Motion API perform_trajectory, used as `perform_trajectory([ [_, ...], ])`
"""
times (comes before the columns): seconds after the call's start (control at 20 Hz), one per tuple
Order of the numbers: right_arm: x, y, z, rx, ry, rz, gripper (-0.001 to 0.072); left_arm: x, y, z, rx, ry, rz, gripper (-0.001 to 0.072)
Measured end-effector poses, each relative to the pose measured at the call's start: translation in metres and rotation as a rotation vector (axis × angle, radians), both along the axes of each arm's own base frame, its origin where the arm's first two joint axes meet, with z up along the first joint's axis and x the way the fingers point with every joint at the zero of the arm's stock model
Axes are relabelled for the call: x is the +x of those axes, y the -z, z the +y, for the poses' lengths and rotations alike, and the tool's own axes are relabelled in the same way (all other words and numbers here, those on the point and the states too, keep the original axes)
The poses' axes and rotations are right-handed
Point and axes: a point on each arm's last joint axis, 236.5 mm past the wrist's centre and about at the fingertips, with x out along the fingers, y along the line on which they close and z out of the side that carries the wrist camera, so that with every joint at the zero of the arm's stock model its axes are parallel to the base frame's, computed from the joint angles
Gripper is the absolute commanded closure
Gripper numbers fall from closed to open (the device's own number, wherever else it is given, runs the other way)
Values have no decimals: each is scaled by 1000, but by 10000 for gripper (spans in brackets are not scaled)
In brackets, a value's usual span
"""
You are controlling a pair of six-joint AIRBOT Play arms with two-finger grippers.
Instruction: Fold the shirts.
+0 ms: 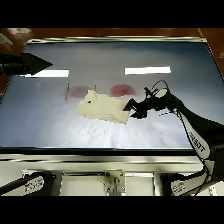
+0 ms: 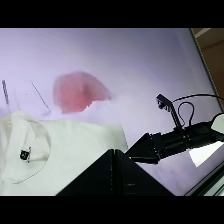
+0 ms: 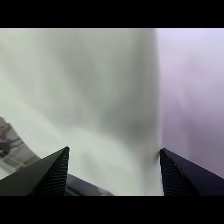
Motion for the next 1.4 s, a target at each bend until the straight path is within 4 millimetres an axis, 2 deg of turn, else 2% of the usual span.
perform_trajectory([
  [0.05,5,1,6,20,20,-10,262,0,0,-1,0,1,0,670],
  [0.15,12,3,13,44,51,-27,575,-1,0,-4,0,8,-1,670],
  [0.2,13,4,16,54,57,-30,647,-1,0,-6,0,13,-1,670],
  [0.35,17,1,16,68,39,-64,647,-3,0,-14,0,29,-2,671],
  [0.5,42,-25,-8,85,40,-163,648,-7,0,-26,-3,58,3,670],
  [0.6,70,-52,-49,74,95,-254,648,-12,1,-37,-12,79,22,670],
  [0.7,93,-79,-109,42,182,-330,648,-19,1,-52,-23,109,46,671],
  [0.75,102,-91,-149,14,246,-364,648,-23,3,-60,-24,124,59,670],
  [0.85,106,-113,-236,-45,394,-408,648,-32,7,-77,-18,156,87,671],
  [0.95,92,-126,-325,-117,551,-426,648,-42,13,-96,-2,189,120,670],
  [1.0,77,-130,-369,-156,626,-426,648,-47,17,-106,10,202,135,671],
  [1.1,39,-131,-441,-226,750,-399,648,-55,21,-125,27,218,152,671],
  [1.15,11,-126,-474,-265,802,-361,648,-58,22,-134,31,223,155,670],
  [1.2,-15,-120,-496,-298,835,-316,647,-60,22,-144,31,226,153,671],
  [1.3,-76,-95,-523,-360,868,-171,648,-63,19,-161,27,229,135,670],
  [1.4,-126,-70,-527,-362,904,-26,648,-64,16,-173,17,227,116,670],
])
